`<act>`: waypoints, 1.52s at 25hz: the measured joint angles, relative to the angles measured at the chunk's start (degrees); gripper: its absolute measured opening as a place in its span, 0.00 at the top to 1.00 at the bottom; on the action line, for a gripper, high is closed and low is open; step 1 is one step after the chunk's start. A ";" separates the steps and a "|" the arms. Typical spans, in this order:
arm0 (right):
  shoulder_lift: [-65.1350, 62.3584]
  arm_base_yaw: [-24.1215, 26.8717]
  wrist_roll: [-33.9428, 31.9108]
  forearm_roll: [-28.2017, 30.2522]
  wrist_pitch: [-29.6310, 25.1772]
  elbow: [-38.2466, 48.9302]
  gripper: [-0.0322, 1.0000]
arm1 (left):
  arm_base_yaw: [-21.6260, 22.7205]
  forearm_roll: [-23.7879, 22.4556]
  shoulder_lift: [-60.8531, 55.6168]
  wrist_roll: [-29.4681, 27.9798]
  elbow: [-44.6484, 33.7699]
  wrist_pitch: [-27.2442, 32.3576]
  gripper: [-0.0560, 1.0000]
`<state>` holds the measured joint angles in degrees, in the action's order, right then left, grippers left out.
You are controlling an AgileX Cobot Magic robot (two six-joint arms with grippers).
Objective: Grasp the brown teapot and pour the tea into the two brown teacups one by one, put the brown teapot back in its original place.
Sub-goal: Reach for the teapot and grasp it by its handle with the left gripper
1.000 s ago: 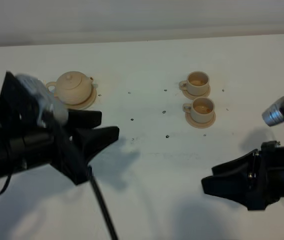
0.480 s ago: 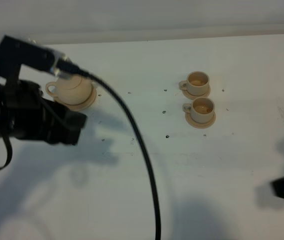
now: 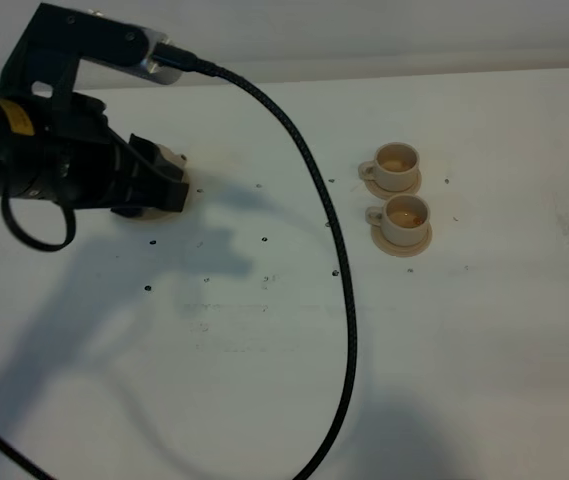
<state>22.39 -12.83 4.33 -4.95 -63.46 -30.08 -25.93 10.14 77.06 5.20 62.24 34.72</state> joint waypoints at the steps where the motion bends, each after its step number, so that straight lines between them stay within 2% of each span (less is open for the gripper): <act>1: -1.33 0.00 -0.56 0.02 0.15 0.75 0.52 | 0.00 0.01 0.92 0.16 0.77 0.00 0.52; 7: -8.06 0.00 -2.75 1.47 1.86 1.96 0.52 | 0.00 0.01 6.25 0.71 3.61 -0.27 0.52; 17: -9.27 0.32 -3.17 0.91 1.92 1.96 0.52 | 0.00 0.01 11.29 2.27 4.24 -4.05 0.52; 28: -19.19 11.89 -3.29 -0.27 2.31 1.96 0.52 | 0.00 -0.01 16.95 3.50 11.42 -3.21 0.52; 34: -22.58 13.03 -3.29 -1.06 2.35 2.01 0.52 | 0.00 -0.57 17.80 3.68 12.39 -2.83 0.52; 38: -22.73 13.10 -3.29 -1.50 2.35 2.01 0.52 | 0.00 -4.23 18.04 2.40 12.85 -1.59 0.52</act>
<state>-0.34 0.26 1.04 -6.45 -61.11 -28.07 -25.93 5.91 95.10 7.60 75.09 33.13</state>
